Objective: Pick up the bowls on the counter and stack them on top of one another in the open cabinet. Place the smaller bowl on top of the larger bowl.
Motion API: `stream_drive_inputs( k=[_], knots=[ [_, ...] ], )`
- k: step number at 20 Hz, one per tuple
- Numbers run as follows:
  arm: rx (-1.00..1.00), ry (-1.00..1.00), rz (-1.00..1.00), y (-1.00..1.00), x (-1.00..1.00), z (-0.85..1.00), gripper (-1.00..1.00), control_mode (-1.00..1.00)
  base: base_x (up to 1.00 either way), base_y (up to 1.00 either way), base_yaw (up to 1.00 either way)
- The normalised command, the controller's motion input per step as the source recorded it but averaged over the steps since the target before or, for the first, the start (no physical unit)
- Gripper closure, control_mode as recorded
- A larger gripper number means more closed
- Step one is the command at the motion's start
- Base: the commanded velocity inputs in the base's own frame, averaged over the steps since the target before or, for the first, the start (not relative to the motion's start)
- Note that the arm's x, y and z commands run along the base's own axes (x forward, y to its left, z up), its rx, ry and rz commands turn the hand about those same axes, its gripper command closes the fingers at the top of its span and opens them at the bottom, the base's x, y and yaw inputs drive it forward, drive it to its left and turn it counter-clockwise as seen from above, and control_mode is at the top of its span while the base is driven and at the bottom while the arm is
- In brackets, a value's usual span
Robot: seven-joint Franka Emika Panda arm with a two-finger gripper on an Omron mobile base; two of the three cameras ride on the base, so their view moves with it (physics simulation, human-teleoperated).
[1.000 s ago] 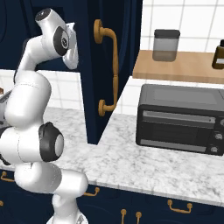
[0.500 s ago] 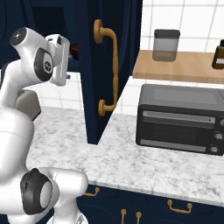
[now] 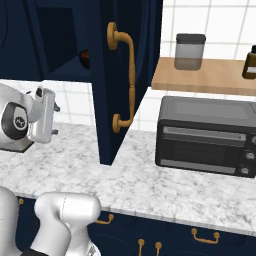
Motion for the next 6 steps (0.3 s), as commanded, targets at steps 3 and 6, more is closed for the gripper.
stream_drive_inputs(
  k=[3, 6],
  knots=[
    [-0.15, 0.32, 0.0, 0.34, -0.15, -1.0, -1.0, -1.0, 0.0, 0.0, 0.0],
    [-0.06, 0.2, 0.0, 0.14, 0.0, -0.99, -1.0, -1.0, 0.0, 0.0, 0.0]
  ],
)
